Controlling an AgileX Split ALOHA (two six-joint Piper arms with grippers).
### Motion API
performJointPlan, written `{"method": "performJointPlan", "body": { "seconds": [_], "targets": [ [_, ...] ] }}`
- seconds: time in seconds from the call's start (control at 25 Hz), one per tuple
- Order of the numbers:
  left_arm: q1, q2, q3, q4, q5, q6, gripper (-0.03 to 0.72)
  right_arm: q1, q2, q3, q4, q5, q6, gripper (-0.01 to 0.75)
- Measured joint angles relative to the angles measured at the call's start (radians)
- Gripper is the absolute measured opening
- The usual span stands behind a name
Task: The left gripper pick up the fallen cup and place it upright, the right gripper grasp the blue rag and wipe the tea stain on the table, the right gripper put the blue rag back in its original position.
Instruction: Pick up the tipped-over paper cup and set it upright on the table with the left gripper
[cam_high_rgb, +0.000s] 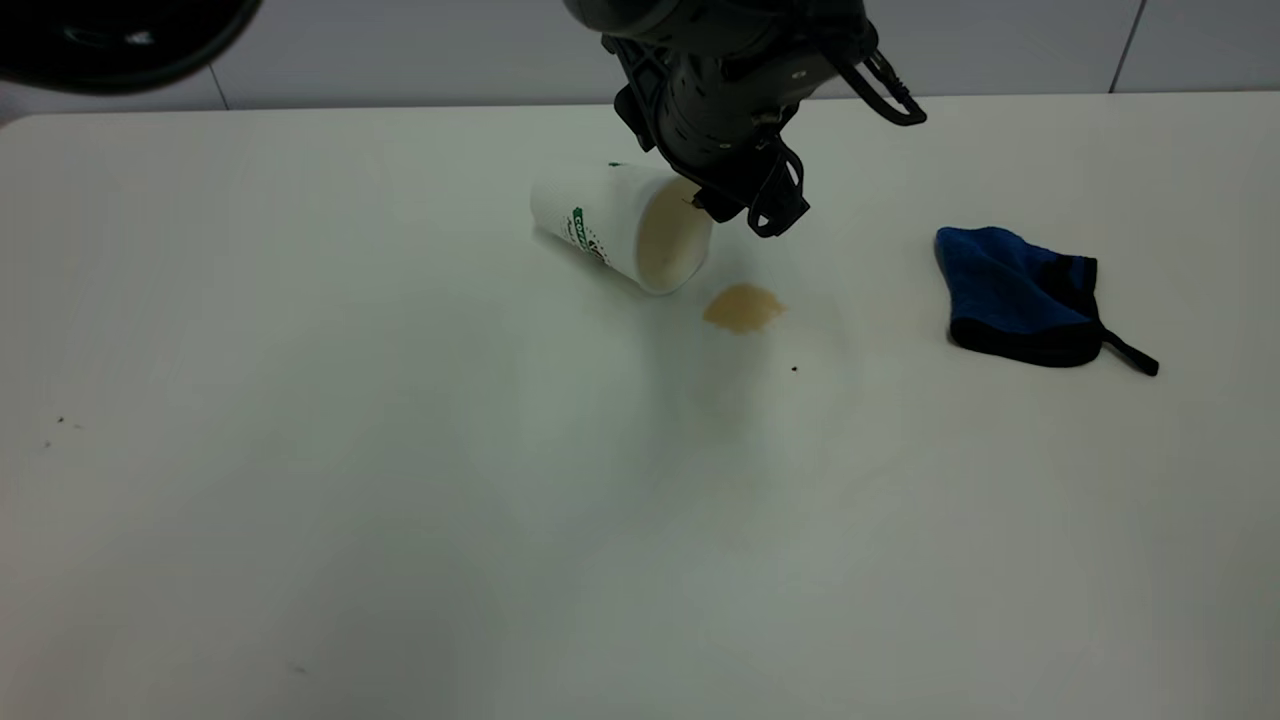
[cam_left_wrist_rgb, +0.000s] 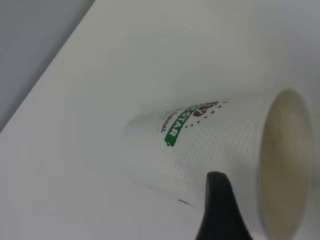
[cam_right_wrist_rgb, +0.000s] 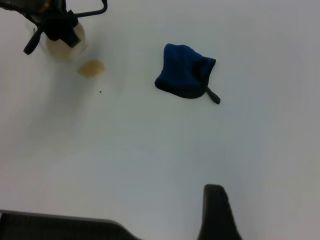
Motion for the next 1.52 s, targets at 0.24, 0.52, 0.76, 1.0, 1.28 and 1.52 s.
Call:
{"method": "performJointPlan", "body": {
  "seconds": [0.24, 0.52, 0.76, 1.0, 1.28, 1.52],
  "targets": [
    [0.0, 0.032, -0.006, 0.063, -0.011, -0.051, 0.526, 0.0, 0.0, 0.0, 0.0, 0.0, 0.0, 0.545],
    [0.0, 0.071, -0.011, 0.158, -0.025, -0.156, 0.526, 0.0, 0.0, 0.0, 0.003, 0.0, 0.0, 0.545],
    [0.0, 0.089, -0.016, 0.238, -0.029, -0.247, 0.526, 0.0, 0.0, 0.0, 0.003, 0.0, 0.0, 0.545],
    [0.0, 0.124, -0.016, 0.251, -0.031, -0.254, 0.526, 0.0, 0.0, 0.0, 0.003, 0.0, 0.0, 0.545],
    [0.0, 0.13, -0.017, 0.356, -0.027, -0.341, 0.526, 0.0, 0.0, 0.0, 0.003, 0.0, 0.0, 0.545],
    [0.009, 0.13, -0.017, 0.392, -0.001, -0.367, 0.525, 0.0, 0.0, 0.0, 0.003, 0.0, 0.0, 0.545]
  ]
}}
